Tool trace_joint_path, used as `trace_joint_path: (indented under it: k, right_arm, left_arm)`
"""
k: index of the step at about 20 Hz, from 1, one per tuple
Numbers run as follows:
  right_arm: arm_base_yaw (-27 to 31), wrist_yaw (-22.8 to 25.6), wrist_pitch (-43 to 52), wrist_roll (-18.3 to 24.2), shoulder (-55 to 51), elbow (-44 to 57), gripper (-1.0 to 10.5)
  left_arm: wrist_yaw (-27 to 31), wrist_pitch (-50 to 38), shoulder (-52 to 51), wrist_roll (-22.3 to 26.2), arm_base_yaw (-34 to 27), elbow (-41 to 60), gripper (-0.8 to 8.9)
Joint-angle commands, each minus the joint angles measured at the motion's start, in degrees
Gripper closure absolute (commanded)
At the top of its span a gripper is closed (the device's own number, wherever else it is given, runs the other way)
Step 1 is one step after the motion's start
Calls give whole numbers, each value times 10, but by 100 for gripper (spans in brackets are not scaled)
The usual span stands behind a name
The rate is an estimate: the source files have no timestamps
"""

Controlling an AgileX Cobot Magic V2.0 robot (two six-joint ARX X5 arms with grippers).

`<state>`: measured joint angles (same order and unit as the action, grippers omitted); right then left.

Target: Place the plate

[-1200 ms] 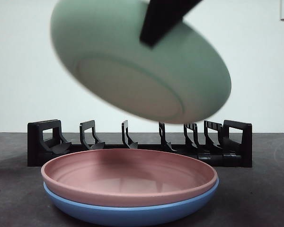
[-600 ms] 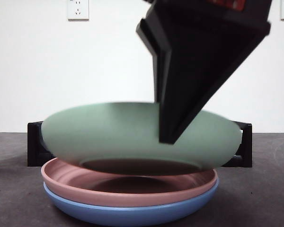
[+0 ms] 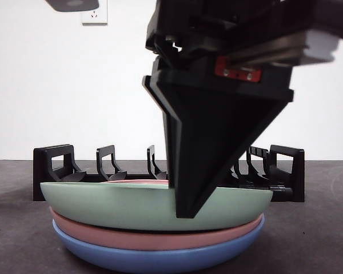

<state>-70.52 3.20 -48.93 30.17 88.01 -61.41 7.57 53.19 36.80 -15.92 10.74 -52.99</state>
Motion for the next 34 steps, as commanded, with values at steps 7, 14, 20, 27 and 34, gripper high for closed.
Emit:
trace_joint_path:
  k: [7,14,20,27,34]
  right_arm:
    - [9,-1,43,-85,-37,-45,713]
    - [337,-48,188,-190,-142,-41,713]
    - [552,-89,141,-198,-259,-6,713]
    - [597,-92,140,-289,-467,146,714]
    - [597,-92,100,-294,-538,153,927]
  left_arm:
    - [2,-5,3,-2,0,-7,407]
    - [2,-7,3,-2,0,-7,407]
    - [2,-31,4,-2,0,-7,408]
    - [1,-30,2,-2,0,-7,407]
    - [-15,-28,2,4,2,-7,807]
